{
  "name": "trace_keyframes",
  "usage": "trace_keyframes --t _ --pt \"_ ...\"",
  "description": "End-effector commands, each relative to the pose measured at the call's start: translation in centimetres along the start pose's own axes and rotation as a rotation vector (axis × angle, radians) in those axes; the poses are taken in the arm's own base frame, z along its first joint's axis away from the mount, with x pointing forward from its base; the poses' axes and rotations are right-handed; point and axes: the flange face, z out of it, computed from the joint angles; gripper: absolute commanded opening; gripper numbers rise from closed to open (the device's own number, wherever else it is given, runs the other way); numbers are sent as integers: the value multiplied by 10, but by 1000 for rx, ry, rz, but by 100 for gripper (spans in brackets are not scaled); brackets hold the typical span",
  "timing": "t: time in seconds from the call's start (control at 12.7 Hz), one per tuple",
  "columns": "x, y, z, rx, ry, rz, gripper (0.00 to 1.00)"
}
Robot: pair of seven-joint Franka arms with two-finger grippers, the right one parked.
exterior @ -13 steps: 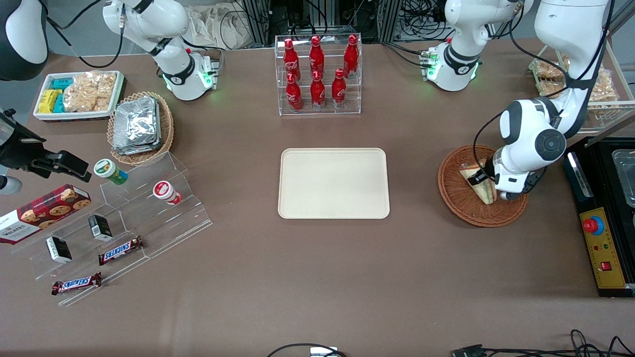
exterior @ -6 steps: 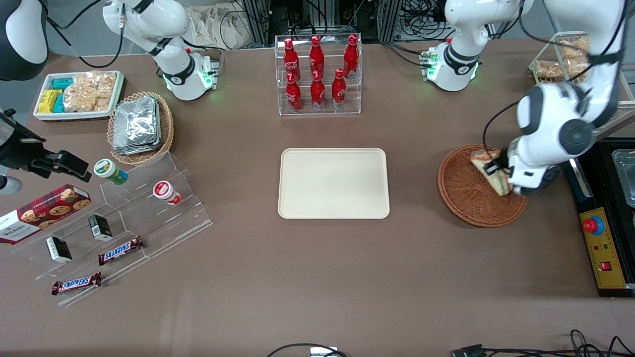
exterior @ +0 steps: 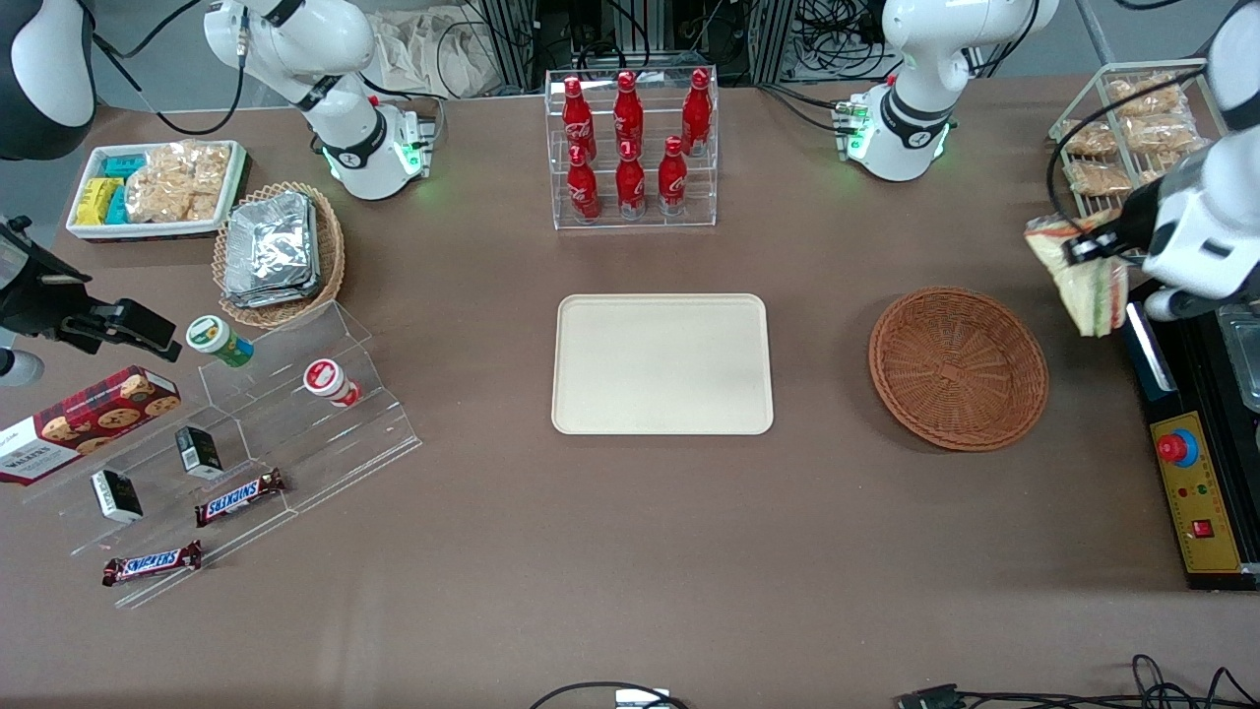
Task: Place sandwich from basket to tray
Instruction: 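Close the left gripper on the sandwich and lift it up, then carry the held sandwich over to the white tray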
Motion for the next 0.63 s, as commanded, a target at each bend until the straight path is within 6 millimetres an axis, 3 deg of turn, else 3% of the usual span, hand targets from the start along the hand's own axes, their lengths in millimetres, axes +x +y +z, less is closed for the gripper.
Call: trace_keyframes --t 0.0,0.08,0.24,0.32,0.55 --pt "-18 70 -18 37 23 107 0" --pt "-40 114 -21 52 42 118 0" --pt "-65 186 -7 72 29 149 0" --pt "-72 222 5 86 18 167 0" --pt "-122 322 49 138 15 137 0"
